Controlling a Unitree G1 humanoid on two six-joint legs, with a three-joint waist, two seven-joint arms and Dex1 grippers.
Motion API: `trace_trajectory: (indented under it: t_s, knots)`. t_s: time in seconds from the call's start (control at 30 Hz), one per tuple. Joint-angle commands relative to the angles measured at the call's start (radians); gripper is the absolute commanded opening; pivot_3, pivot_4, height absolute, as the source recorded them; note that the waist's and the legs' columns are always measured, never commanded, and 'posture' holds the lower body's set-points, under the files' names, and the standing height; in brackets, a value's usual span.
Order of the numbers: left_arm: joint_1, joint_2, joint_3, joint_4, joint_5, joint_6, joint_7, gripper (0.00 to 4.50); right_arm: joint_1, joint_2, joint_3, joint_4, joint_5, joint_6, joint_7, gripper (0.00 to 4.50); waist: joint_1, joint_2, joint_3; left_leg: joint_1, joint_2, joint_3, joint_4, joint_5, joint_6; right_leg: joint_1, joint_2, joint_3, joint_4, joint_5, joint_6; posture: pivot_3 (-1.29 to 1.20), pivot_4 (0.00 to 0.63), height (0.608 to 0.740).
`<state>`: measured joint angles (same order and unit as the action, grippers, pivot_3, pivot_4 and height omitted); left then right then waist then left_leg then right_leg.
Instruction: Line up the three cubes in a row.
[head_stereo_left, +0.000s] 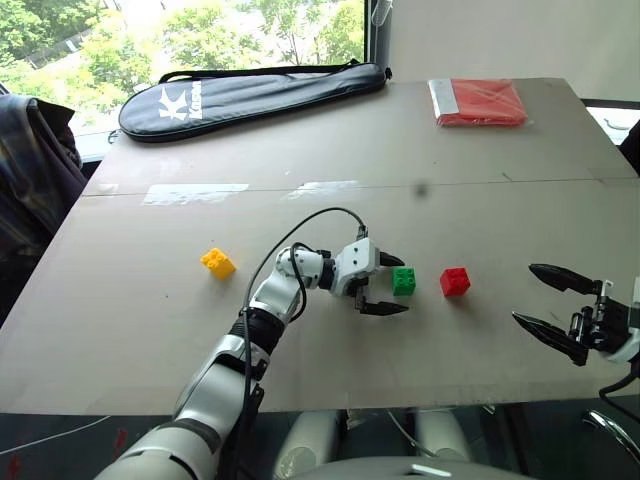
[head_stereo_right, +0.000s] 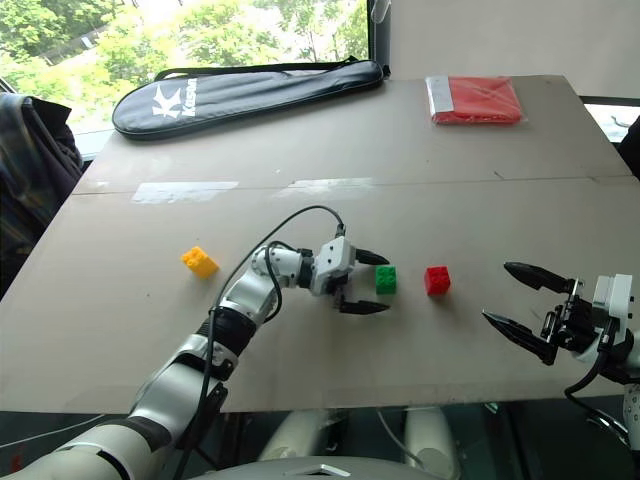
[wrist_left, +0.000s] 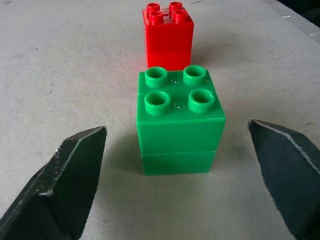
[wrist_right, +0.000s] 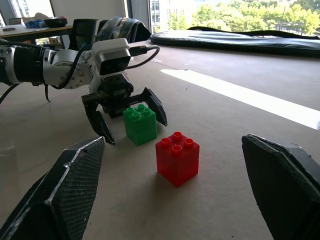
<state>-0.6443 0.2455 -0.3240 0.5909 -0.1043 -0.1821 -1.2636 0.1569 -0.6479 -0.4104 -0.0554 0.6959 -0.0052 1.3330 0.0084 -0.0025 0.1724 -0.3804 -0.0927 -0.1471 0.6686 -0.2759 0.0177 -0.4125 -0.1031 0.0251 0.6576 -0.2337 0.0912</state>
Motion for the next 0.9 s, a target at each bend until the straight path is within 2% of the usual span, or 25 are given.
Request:
trace_trajectory:
  t_s: [0.03,0.2,0.43,0.5,0.6,0.67,0.77,0.9]
  knots:
    - [0.011,0.010,0.008,-0.015,0.000,0.007,-0.004,4.41,0.001,-0.008,-0.023,-0.011,0.004,-0.014,0.003,4.50,0.000,0.000,0.000,0.000,0.000,0.000,0.000,0.000,0.000,0.000,0.000,0.000,0.000,0.000,0.000,0.00,0.150,0.732]
    - [0.036,0.036,0.046,-0.110,-0.047,0.053,-0.001,4.41,-0.008,-0.009,-0.021,-0.006,0.009,-0.011,0.011,4.50,-0.006,0.000,0.000,0.000,0.000,0.000,0.000,0.000,0.000,0.000,0.000,0.000,0.000,0.000,0.000,0.00,0.150,0.732]
    - [0.156,0.111,0.234,-0.503,-0.308,0.237,0.035,4.41,-0.061,-0.010,-0.004,-0.009,0.048,0.012,0.049,4.50,-0.023,0.000,0.000,0.000,0.001,-0.001,0.000,0.000,-0.001,-0.001,0.000,0.000,0.000,0.000,0.000,0.00,0.150,0.732]
    - [0.220,0.125,0.293,-0.616,-0.330,0.263,0.122,4.41,-0.089,-0.008,0.014,-0.017,0.059,0.031,0.053,4.50,-0.024,0.000,0.000,0.000,0.001,-0.001,0.000,0.000,-0.001,0.000,0.000,0.000,0.000,0.000,0.000,0.00,0.150,0.732]
    - [0.328,0.085,0.427,-0.746,-0.282,0.269,0.405,4.41,-0.145,0.006,0.053,-0.015,0.051,0.040,0.049,4.50,-0.025,0.001,0.000,0.001,0.001,0.001,0.000,0.000,-0.001,0.000,0.000,0.002,0.000,0.000,0.000,0.00,0.150,0.732]
    - [0.428,0.085,0.526,-0.834,-0.308,0.308,0.520,4.41,-0.177,0.012,0.071,-0.004,0.045,0.041,0.049,4.50,-0.022,0.001,0.000,0.001,0.002,0.000,0.000,0.001,-0.001,0.000,0.000,0.002,0.000,0.000,0.000,0.00,0.150,0.732]
    - [0.565,0.109,0.684,-0.921,-0.357,0.341,0.617,4.41,-0.220,0.012,0.091,0.012,0.050,0.057,0.055,4.50,-0.020,0.001,0.000,0.000,0.002,0.000,0.000,0.000,-0.001,-0.001,0.000,0.002,0.000,0.000,0.000,0.00,0.150,0.732]
    - [0.714,0.134,0.828,-0.965,-0.398,0.343,0.669,4.41,-0.274,0.001,0.109,0.057,0.055,0.075,0.099,4.50,-0.006,0.000,0.000,0.000,0.001,0.000,0.000,0.000,0.000,-0.001,0.000,0.001,-0.001,0.000,0.000,0.00,0.150,0.732]
